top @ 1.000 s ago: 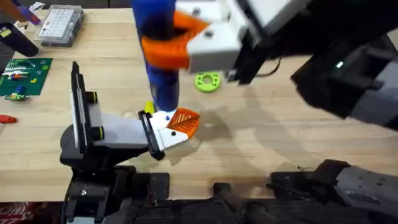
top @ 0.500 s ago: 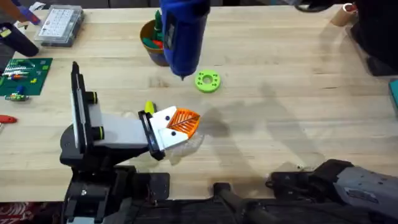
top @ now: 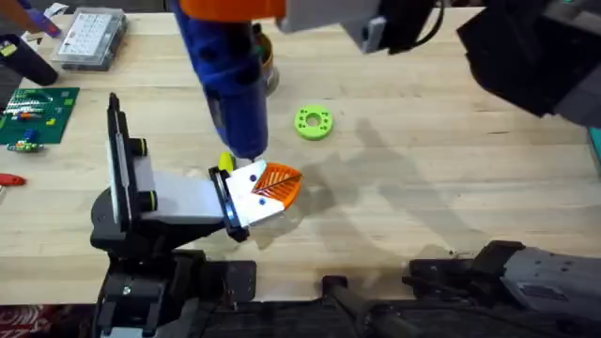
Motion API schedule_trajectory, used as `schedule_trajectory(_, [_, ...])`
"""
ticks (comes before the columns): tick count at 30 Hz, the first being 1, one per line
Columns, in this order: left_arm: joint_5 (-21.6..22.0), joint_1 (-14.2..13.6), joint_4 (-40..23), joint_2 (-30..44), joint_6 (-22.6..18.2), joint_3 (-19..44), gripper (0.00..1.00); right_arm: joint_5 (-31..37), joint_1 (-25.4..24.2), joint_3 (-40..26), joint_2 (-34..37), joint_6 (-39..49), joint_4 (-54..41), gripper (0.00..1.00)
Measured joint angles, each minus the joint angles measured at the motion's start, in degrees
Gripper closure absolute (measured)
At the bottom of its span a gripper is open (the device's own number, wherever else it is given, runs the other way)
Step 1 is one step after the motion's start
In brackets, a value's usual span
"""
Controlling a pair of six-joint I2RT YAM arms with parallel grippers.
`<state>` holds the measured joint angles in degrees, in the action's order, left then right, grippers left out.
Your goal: Pick up the gripper from the table and insert it into the empty holder that is missing its gripper. Then pick up a screw, insert it into the mounting hole, and use the screwdriver to tighten it. Finally, clean up the table by picking up the vegetable and placing it into the bucket.
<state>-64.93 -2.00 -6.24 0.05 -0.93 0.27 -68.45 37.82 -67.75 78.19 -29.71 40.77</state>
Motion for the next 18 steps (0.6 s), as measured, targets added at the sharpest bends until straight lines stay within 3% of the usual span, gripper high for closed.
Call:
schedule_trajectory(15, [0.0,0.0,0.0,-0.02,0.0,0.0,0.984,-3.49,1.37,0.21,0.18,8.5,0.32,0.962])
schedule_trajectory(18, [0.0,0.0,0.0,-0.02,0.0,0.0,0.984,-2.18,1.94,3.96,0.13,10.97,0.3,0.964])
